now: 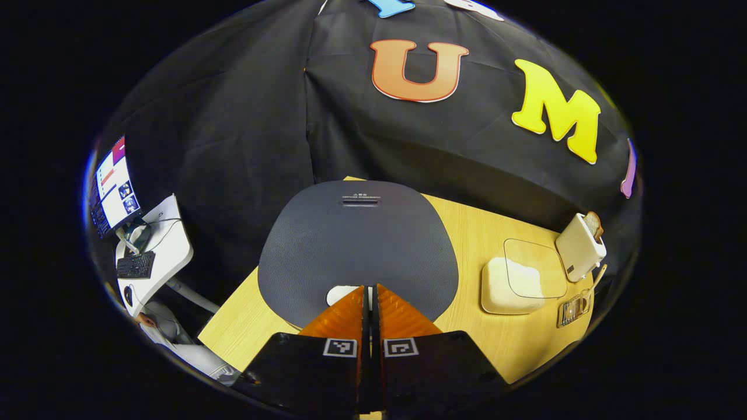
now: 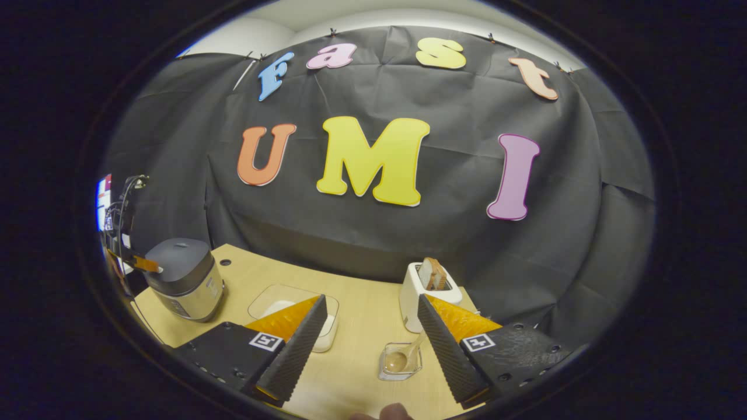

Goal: Close the left gripper, press the button to open the rice cooker; take a wooden spoon from the chopstick holder with the right hand, scoop a spoonful of rice and pour it into the rice cooker, then put the wooden spoon back into the chopstick holder.

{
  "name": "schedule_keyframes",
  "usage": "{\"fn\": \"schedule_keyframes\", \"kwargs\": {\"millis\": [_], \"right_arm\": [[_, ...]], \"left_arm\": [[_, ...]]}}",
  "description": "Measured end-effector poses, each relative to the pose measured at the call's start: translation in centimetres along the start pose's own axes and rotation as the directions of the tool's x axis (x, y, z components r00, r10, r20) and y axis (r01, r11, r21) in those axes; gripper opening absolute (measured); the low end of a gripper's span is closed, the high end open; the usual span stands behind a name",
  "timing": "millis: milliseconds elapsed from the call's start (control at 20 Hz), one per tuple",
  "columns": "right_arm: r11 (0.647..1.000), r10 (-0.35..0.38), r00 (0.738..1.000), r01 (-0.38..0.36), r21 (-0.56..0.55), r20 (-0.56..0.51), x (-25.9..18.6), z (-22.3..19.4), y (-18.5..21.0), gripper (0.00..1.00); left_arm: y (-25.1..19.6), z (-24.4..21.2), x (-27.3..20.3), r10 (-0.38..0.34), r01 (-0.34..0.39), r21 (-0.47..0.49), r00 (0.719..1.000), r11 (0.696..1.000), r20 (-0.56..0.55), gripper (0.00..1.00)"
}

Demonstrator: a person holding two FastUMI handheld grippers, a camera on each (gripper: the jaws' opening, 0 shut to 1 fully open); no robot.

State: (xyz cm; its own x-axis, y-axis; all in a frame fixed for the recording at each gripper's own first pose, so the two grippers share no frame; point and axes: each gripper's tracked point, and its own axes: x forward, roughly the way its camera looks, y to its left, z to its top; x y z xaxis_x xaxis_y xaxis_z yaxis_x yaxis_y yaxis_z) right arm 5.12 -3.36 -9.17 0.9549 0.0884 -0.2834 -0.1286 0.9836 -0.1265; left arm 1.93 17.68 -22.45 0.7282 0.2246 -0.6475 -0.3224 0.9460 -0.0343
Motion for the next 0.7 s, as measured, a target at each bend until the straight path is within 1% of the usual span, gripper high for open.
{"fn": "schedule_keyframes", "kwargs": {"millis": [150,250,300,350,400,450,500,600,650,700], "right_arm": [[1.0,0.003,1.0,-0.003,0.021,-0.011,0.1,-0.5,0.0,0.95],[0.999,0.012,1.0,-0.01,0.044,-0.027,-0.1,-1.0,0.3,0.96],[0.999,0.018,0.999,-0.016,0.051,-0.031,-0.2,-1.2,0.4,0.98],[0.998,0.02,0.999,-0.019,0.053,-0.033,-0.5,-1.3,0.5,0.96],[0.998,0.018,0.999,-0.016,0.053,-0.028,-0.5,-1.1,0.4,0.96],[0.998,0.013,1.0,-0.012,0.054,-0.02,-0.5,-0.9,0.1,0.97],[0.998,0.009,1.0,-0.009,0.061,-0.014,-0.5,-0.9,-0.1,0.95],[0.997,0.011,1.0,-0.01,0.076,-0.014,-0.6,-0.9,-0.2,0.95],[0.997,0.011,1.0,-0.01,0.08,-0.013,-0.7,-0.9,-0.2,0.97],[0.997,0.011,1.0,-0.01,0.082,-0.011,-0.8,-0.8,-0.3,0.95]], "left_arm": [[0.1,-0.7,0.1,0.02,-0.02,0.003,0.999,1.0,-0.045,0.03],[0.3,-0.4,0.1,0.035,-0.033,0.041,0.999,0.999,-0.033,0.03],[0.3,-0.4,0.1,0.038,-0.036,0.047,0.999,0.998,-0.035,0.03],[0.2,-0.3,0.2,0.044,-0.042,0.042,0.999,0.998,-0.028,0.03],[0.1,-0.1,0.0,0.051,-0.051,0.031,0.998,0.998,-0.022,0.03],[0.2,0.3,-0.1,0.056,-0.055,0.027,0.998,0.998,-0.004,0.03],[0.0,0.8,-1.0,0.06,-0.06,0.032,0.998,0.998,0.009,0.03],[-0.3,1.8,-1.5,0.06,-0.064,0.065,0.997,0.996,0.049,0.03],[-0.6,2.7,-1.6,0.053,-0.06,0.083,0.995,0.995,0.084,0.05],[-1.2,4.0,-2.2,0.039,-0.052,0.103,0.991,0.993,0.127,0.08]]}}
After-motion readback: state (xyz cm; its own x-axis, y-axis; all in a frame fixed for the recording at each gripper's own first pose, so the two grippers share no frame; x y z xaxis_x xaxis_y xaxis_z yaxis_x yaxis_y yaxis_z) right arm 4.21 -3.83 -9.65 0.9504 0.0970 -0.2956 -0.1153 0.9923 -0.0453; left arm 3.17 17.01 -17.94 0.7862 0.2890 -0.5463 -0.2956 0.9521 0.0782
